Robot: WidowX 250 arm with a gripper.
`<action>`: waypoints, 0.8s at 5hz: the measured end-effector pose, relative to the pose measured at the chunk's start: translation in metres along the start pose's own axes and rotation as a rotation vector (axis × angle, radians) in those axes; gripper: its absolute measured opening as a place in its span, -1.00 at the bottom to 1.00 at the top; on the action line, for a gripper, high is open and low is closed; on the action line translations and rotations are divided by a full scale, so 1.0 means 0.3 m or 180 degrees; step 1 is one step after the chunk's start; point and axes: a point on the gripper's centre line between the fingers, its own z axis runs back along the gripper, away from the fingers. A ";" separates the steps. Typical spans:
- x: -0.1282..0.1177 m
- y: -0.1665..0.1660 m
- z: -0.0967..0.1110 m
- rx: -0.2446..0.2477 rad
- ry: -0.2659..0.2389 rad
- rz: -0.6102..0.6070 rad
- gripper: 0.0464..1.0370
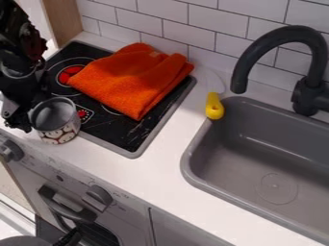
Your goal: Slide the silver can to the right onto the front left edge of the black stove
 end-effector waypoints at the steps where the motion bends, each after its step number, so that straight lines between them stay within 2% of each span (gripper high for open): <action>1: -0.010 -0.003 0.001 -0.0001 -0.0049 -0.0003 0.92; 2: -0.006 -0.009 0.019 -0.0044 -0.0044 -0.0011 0.92; 3: 0.035 -0.033 0.037 -0.0087 0.0016 0.0038 0.92; 4: 0.089 -0.068 0.046 -0.0184 -0.0005 0.0004 0.92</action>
